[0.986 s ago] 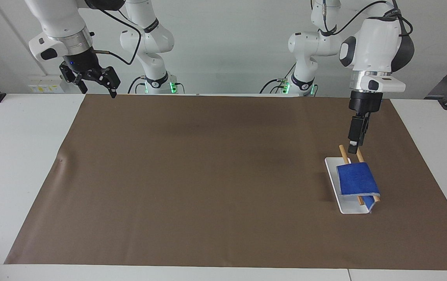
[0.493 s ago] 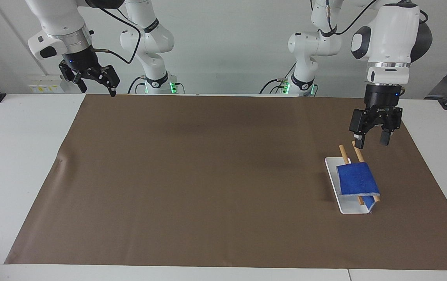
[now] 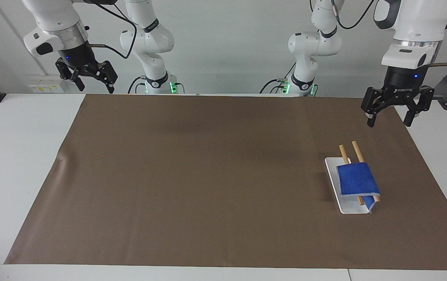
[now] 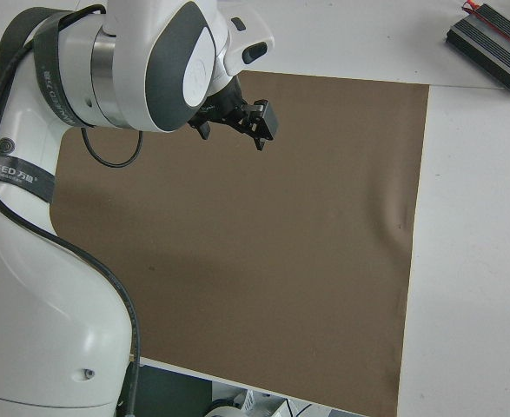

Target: Right arm passes towel to left arm to hang

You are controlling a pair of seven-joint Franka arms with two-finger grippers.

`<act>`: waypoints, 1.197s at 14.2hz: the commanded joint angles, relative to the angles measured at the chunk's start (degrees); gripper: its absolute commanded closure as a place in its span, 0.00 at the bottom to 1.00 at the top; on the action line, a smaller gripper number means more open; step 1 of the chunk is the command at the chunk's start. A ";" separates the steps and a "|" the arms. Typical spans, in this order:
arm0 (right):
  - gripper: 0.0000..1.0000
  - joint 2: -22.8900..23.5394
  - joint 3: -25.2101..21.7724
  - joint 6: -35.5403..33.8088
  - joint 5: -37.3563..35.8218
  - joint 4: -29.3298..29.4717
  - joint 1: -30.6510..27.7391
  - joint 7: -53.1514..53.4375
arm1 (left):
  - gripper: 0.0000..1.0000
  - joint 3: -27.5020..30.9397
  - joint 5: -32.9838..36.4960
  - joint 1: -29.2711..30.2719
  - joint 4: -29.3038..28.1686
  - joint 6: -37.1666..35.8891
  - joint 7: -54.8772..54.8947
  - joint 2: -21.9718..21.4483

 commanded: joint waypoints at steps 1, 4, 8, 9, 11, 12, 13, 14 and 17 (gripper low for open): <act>0.00 -1.22 0.24 -0.31 1.05 -1.56 -0.66 -1.74 | 0.00 -0.13 -1.22 -0.20 1.12 -7.18 1.12 -0.40; 0.00 -1.31 0.24 -0.39 1.05 -1.91 -0.57 -2.89 | 0.00 0.49 -2.54 0.15 -1.16 -11.85 2.08 -2.51; 0.00 -1.31 0.15 -0.39 1.05 -1.91 -0.66 -2.89 | 0.00 0.67 -2.63 0.85 -5.48 -13.35 2.18 -5.07; 0.00 -1.31 0.15 -0.39 1.05 -1.91 -0.66 -2.80 | 0.00 0.67 -2.63 1.12 -5.30 -13.18 2.18 -4.98; 0.00 -1.31 0.15 -0.39 1.05 -1.91 -0.66 -2.54 | 0.00 0.84 -3.33 1.56 -4.78 -14.05 2.09 -4.72; 0.00 -1.31 0.15 -0.39 1.05 -1.91 -0.66 -2.28 | 0.00 0.76 -4.38 2.26 -4.78 -13.62 2.18 -4.63; 0.00 -1.23 0.15 -0.39 1.05 -1.91 -0.75 -2.27 | 0.00 0.75 -5.17 2.35 -4.43 -13.62 2.09 -4.45; 0.00 -1.22 0.15 -0.39 1.05 -1.83 -0.92 -2.27 | 0.00 0.75 -5.36 2.35 -4.08 -13.62 2.26 -4.36; 0.00 -1.22 0.24 -0.13 1.14 -1.91 -1.71 -0.88 | 0.00 0.75 -5.36 2.35 -3.99 -14.14 5.24 -4.36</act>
